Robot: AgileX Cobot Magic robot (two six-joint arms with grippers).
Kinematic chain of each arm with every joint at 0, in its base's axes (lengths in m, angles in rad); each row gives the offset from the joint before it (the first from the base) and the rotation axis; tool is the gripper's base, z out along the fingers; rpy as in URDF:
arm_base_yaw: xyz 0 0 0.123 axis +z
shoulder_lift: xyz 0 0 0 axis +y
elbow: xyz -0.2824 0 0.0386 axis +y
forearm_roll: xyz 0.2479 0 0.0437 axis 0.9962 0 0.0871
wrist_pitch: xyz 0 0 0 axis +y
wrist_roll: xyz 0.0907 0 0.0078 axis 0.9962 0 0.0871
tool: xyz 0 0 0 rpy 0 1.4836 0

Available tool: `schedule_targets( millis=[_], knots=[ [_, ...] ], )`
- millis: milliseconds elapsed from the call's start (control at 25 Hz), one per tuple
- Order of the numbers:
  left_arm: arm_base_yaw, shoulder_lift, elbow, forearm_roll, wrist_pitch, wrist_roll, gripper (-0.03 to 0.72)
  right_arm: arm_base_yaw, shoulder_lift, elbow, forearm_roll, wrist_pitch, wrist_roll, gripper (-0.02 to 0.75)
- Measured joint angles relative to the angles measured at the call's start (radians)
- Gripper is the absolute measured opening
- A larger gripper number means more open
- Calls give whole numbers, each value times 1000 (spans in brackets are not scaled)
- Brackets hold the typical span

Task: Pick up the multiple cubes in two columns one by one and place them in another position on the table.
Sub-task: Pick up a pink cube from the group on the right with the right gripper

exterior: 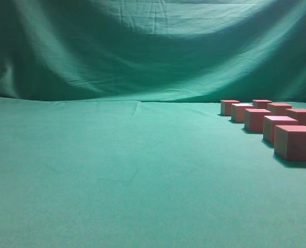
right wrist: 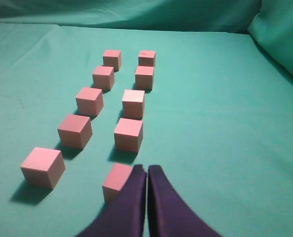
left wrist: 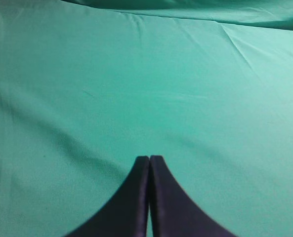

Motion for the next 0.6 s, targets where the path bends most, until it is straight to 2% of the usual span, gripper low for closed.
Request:
schedule_targets(
  millis=[600],
  knots=[
    [0, 0, 0, 0, 0, 0, 0, 0, 0, 0, 2, 0, 0, 0]
  ],
)
